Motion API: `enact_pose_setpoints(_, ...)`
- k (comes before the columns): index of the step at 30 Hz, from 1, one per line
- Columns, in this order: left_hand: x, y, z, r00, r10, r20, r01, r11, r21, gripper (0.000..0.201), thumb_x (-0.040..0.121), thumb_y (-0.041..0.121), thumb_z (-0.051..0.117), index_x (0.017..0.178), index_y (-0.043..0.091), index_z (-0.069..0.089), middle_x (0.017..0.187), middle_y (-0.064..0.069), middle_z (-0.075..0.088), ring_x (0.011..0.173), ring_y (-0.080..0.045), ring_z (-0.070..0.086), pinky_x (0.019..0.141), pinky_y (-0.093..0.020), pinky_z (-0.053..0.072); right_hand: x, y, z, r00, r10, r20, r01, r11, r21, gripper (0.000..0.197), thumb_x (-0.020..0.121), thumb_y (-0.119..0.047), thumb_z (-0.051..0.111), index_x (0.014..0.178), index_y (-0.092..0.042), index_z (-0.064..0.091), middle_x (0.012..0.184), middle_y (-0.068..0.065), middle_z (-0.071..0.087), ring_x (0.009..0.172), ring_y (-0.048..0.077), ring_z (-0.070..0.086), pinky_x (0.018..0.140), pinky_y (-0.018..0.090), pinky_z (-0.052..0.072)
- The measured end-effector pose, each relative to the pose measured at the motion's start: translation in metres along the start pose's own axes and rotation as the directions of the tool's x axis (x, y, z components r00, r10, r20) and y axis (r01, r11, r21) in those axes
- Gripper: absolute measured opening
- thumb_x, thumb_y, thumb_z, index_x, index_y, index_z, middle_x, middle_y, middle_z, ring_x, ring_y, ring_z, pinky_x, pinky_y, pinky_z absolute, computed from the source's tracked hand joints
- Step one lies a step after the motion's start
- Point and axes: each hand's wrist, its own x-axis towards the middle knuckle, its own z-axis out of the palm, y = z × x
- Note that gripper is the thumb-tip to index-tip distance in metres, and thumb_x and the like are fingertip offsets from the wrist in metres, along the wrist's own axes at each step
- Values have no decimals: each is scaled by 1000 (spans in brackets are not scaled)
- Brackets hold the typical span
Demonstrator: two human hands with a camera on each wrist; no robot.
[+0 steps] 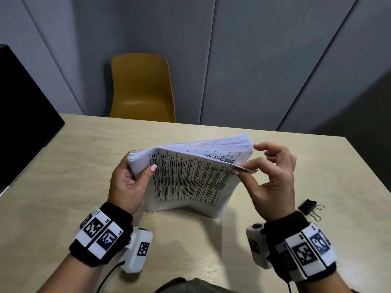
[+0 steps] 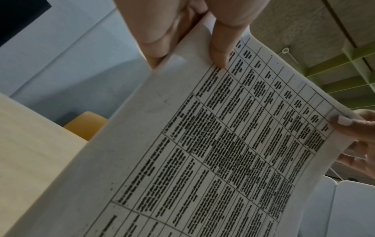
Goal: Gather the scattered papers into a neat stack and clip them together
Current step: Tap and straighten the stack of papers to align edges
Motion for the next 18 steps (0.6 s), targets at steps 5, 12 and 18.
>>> enact_pose_setpoints(5, 0, -4, -2, 1000, 24, 1, -24, 1000, 11, 66, 77, -5, 63, 85, 60, 60, 82, 43, 62, 79, 21, 57, 71, 1, 41, -4, 0, 0, 992, 17, -122, -7, 997, 78, 31, 68, -47, 73, 60, -22, 55, 101, -15, 49, 98, 5, 43, 86, 19, 35)
enact_pose_setpoints(12, 0, -9, -6, 998, 56, 29, -56, 998, 2, 56, 74, 0, 61, 88, 54, 63, 85, 41, 63, 83, 19, 58, 74, 0, 42, -6, 1, 4, 989, 62, -135, -28, 970, 241, 34, 64, -35, 79, 80, -24, 51, 86, -4, 51, 79, 19, 49, 70, 28, 43)
enact_pose_setpoints(18, 2, -21, -11, 998, -22, 59, 23, 999, -26, 20, 71, 13, 64, 88, 22, 58, 80, 35, 66, 77, 15, 60, 72, -4, 45, 4, 7, 3, 947, 212, 240, -304, 831, 465, 95, 52, -55, 80, 133, -43, 31, 135, 0, 46, 125, 7, 45, 101, 22, 40)
